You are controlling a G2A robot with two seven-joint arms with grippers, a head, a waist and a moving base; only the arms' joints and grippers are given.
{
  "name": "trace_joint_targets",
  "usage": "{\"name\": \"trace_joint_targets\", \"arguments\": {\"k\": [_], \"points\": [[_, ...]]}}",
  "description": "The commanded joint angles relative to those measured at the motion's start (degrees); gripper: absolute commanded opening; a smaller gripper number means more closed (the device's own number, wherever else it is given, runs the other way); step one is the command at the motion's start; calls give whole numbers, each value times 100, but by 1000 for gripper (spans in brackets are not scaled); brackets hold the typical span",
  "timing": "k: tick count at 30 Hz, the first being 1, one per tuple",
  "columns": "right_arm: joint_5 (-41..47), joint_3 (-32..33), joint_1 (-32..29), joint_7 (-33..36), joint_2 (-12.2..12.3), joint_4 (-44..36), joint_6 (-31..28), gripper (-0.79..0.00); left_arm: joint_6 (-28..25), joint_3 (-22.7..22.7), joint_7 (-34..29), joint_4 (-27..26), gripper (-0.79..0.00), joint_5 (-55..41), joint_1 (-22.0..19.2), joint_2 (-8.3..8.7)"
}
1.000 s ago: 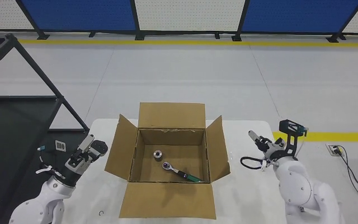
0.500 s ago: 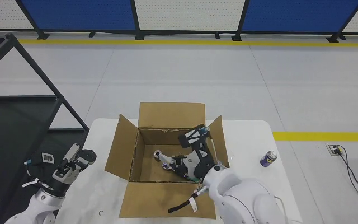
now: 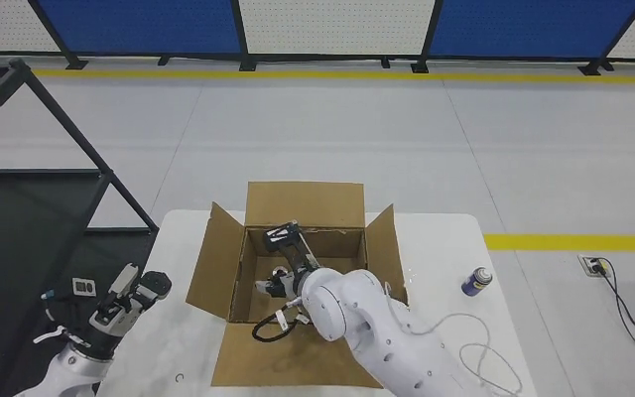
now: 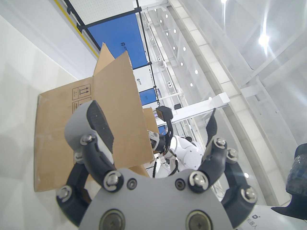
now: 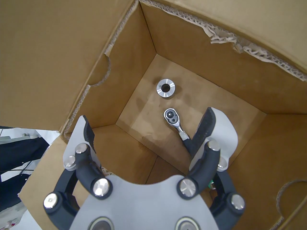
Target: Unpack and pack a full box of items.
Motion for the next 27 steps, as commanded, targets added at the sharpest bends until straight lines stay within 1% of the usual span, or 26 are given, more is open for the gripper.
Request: {"name": "trace_joint_targets", "arguments": {"k": [1,9,11,13,17,20,22,25,27], "points": [[-10,4,-8,-5,4,-22,-7,0,24,41,-13,-5,0,25,-15,-1],[-10,4,-8,-5,4,-22,-7,0,124,166,-63,-11,0,72,-65,-1],[-13,-19,-100,-196,-9,98,-94,0,146,174,-93,-34,0,122,-76,4],[-32,-151,-38,-261,-71,362,-250,0,153,167,-103,-67,0,143,-78,8],[-5,-466,309,-408,-298,1121,-349,0,114,74,-71,-105,0,110,14,13],[109,-651,604,-622,-498,1778,-546,0,80,10,-12,-103,0,51,143,9],[163,-755,782,-804,-630,2235,-703,-46,55,-22,27,-98,0,32,228,6],[247,-914,1023,-950,-842,2887,-877,0,43,-63,77,-110,0,6,320,2],[306,-1001,1170,-1032,-988,3303,-937,-12,30,-94,118,-127,0,9,367,0]]}}
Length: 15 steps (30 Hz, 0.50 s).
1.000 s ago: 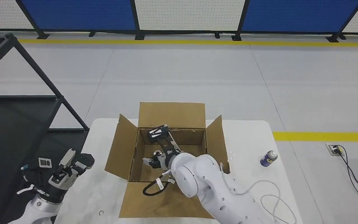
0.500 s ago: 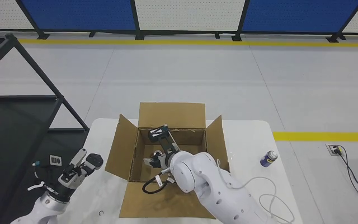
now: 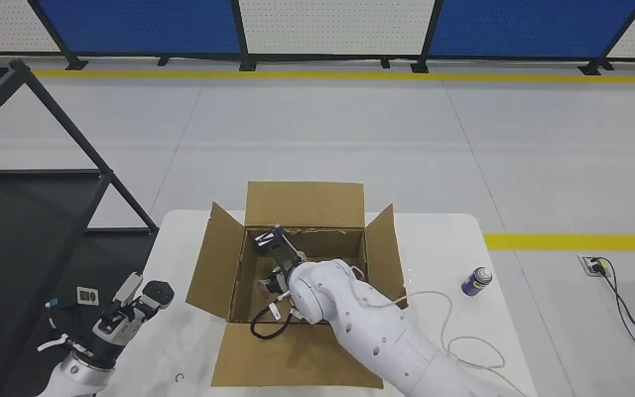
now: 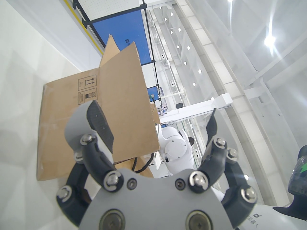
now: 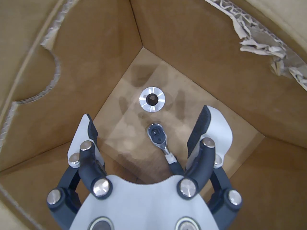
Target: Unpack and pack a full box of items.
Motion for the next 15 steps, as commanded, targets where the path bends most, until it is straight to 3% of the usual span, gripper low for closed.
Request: {"name": "trace_joint_targets", "arguments": {"k": [1,6,13,15], "points": [[73,-78,138,-83,-149,447,-66,-18,-4,-30,34,-23,0,-4,45,-1],[232,-217,387,-234,-498,1298,-192,-28,5,-83,101,-59,0,-17,110,-5],[361,-328,538,-535,-904,2150,-429,-397,33,-75,144,-57,0,20,97,-8],[369,-343,558,-658,-999,2343,-464,-425,49,-73,149,-50,0,34,79,-7]]}}
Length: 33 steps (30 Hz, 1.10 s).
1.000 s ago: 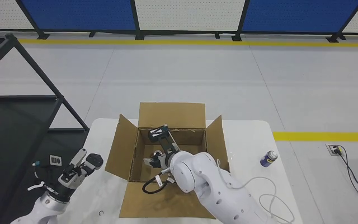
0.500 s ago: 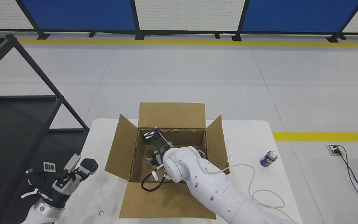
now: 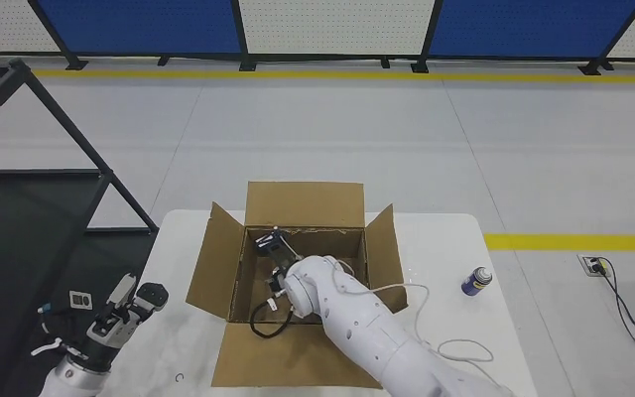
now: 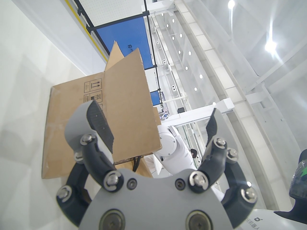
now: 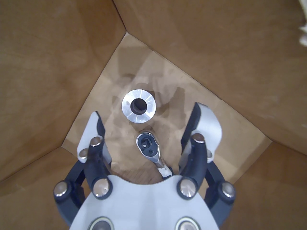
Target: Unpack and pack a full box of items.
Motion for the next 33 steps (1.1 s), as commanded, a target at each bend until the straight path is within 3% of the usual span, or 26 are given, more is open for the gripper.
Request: {"name": "trace_joint_targets", "arguments": {"k": [1,3,8,17,25,26,27,30,33], "points": [[-4,-14,14,-142,-91,197,-26,-440,18,2,5,6,0,14,-18,1],[-18,-28,21,-266,-172,363,-52,-486,33,2,8,15,0,28,-34,2],[-59,-33,38,-568,-342,704,-63,-514,64,6,14,36,0,33,-59,2],[51,80,112,-650,-538,1172,-145,-462,96,17,10,84,0,59,-108,3],[192,228,154,-828,-610,1412,-327,-489,98,17,17,114,0,68,-129,3],[204,245,157,-864,-614,1428,-352,-514,98,16,16,116,0,68,-130,3],[225,266,162,-903,-617,1449,-371,-631,99,14,21,119,0,63,-131,3],[264,321,186,-973,-621,1489,-422,-785,98,15,24,122,0,63,-132,2],[298,377,219,-1060,-617,1509,-481,-785,117,27,6,131,0,69,-157,4]]}}
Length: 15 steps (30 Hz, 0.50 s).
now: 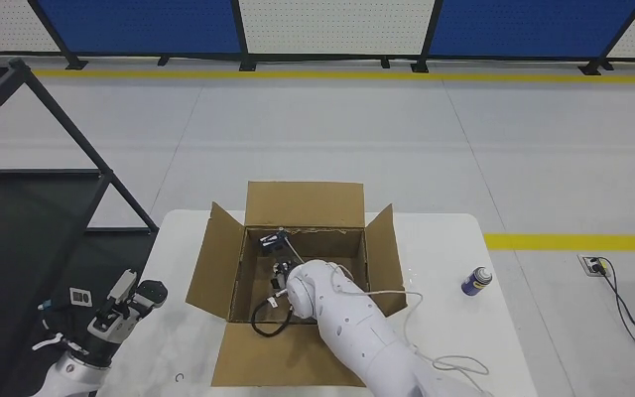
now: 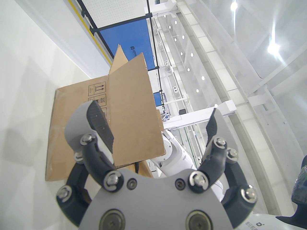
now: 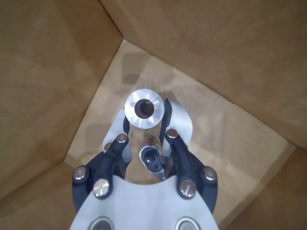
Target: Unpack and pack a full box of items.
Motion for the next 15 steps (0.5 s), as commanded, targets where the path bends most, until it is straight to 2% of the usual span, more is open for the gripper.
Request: {"name": "trace_joint_targets", "arguments": {"k": [1,15], "points": [[36,45,28,-52,8,8,-58,-785,18,18,-12,6,0,2,-29,1],[95,340,187,-500,244,-169,-544,-785,196,367,-268,120,0,192,-541,16]]}}
